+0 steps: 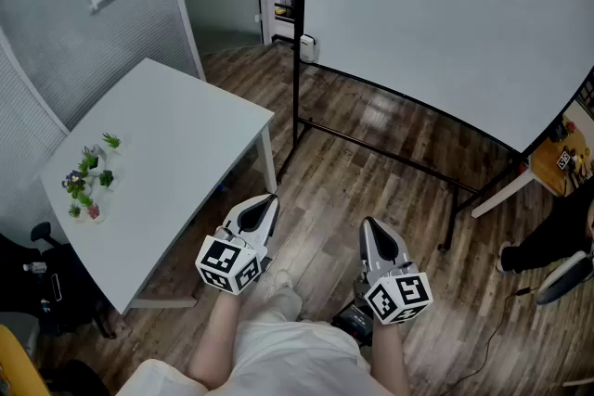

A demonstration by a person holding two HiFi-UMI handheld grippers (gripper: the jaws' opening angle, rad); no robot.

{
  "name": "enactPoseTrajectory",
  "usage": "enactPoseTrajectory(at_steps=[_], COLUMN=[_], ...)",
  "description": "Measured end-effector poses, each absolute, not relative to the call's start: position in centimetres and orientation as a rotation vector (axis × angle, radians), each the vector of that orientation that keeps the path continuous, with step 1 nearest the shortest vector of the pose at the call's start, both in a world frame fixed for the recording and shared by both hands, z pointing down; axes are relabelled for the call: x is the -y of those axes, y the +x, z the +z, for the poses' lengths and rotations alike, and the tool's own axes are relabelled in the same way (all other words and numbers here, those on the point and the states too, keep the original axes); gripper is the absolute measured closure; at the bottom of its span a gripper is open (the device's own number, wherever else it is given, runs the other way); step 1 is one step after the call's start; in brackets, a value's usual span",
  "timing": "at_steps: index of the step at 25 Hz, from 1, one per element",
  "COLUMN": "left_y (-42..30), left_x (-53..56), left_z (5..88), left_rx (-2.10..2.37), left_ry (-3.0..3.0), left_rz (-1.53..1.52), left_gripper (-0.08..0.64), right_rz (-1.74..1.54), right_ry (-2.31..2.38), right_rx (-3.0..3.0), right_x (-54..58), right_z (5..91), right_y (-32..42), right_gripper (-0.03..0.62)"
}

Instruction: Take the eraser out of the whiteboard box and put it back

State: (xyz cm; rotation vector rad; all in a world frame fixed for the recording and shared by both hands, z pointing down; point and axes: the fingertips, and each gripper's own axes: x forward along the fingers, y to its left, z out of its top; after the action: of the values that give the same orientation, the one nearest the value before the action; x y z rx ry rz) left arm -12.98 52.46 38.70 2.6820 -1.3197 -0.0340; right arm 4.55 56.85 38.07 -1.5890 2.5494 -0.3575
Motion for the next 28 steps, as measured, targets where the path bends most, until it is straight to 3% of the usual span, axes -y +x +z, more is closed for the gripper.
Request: enactPoseTrajectory(at_steps=[13,14,15,16,17,28], left_y=[-11.8,-11.2,-10.6,-10.2,-9.9,-9.6], left_x=[-53.9,-53.9,-53.8,-53.6,-53.4,-47.5], left_z=[38.1,38.2,38.4,38.6,38.8,40.3], left_rx=[1.314,1.276,1.246,1.234,1.235,1.298], left_ry=[2.734,2.753,2.762,2.760,2.756,2.744], left_rz=[-0.033,-0.030,-0.023,-0.017,-0.013,0.000], left_gripper=[0.549,0.449,0.276,0.221,0.194,0.169], right_rz=[-0.327,-0.326,-0.326,-0.325,-0.321,-0.298], right_ry=[-1.638,-1.628,-1.616,-1.610,-1.609,-1.636], right_rx=[-2.574,-2.592,-2.613,-2.627,-2.632,-2.618], right_x=[-58.3,-58.3,-58.2,-58.1,-58.0,-52.4], right_z=[38.8,38.9,39.0,39.1,39.1,40.0], right_y=[4.8,4.8,4.7,4.6,4.6,5.8], right_gripper=[0.580,0.551,0.442,0.350,0.325,0.301])
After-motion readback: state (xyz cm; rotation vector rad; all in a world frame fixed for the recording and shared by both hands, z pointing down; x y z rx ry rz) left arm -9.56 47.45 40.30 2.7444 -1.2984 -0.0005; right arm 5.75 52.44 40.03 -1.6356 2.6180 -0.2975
